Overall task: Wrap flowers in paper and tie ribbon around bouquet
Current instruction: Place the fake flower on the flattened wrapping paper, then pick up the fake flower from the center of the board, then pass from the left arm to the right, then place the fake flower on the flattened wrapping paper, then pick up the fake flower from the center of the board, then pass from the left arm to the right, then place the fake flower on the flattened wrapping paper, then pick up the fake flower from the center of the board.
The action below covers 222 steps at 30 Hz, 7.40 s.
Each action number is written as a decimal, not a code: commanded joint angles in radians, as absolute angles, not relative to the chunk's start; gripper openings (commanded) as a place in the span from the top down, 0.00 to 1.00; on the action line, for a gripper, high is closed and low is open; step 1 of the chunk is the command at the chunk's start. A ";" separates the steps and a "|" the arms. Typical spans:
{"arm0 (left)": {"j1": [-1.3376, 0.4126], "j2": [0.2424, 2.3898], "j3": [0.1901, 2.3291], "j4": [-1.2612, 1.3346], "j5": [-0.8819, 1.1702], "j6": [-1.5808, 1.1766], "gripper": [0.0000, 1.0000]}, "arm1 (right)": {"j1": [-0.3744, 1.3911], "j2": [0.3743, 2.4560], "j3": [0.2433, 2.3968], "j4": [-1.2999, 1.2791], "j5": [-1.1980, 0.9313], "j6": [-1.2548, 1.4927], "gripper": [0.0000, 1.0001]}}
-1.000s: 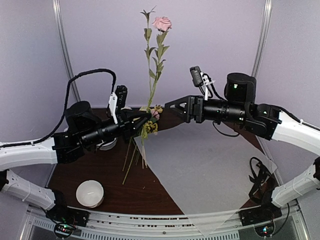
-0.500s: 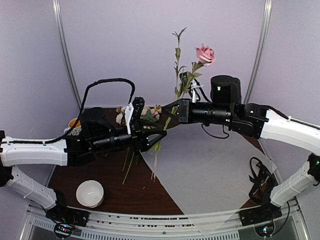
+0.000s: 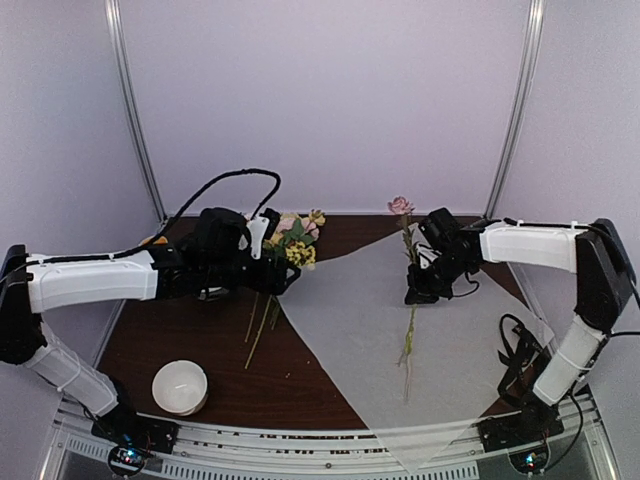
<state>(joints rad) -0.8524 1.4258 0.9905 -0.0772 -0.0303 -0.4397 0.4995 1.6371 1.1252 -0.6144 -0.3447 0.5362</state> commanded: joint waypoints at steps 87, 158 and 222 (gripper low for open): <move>-0.874 1.424 1.080 -0.360 -0.442 -0.486 0.29 | 0.580 1.468 1.256 -0.753 -0.327 0.504 1.00; -1.043 1.177 0.903 0.342 0.073 -0.258 0.48 | 0.969 1.362 1.339 -0.040 -0.113 0.479 1.00; -0.530 1.492 1.224 -0.064 -0.154 -0.474 1.00 | 0.706 1.273 1.197 -0.683 -0.120 0.369 0.46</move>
<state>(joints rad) -0.4873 1.6684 1.3228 -0.3084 -0.1844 -0.5228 0.6529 1.3846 1.2118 -0.8497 0.0212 0.4267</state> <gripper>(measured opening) 0.040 0.539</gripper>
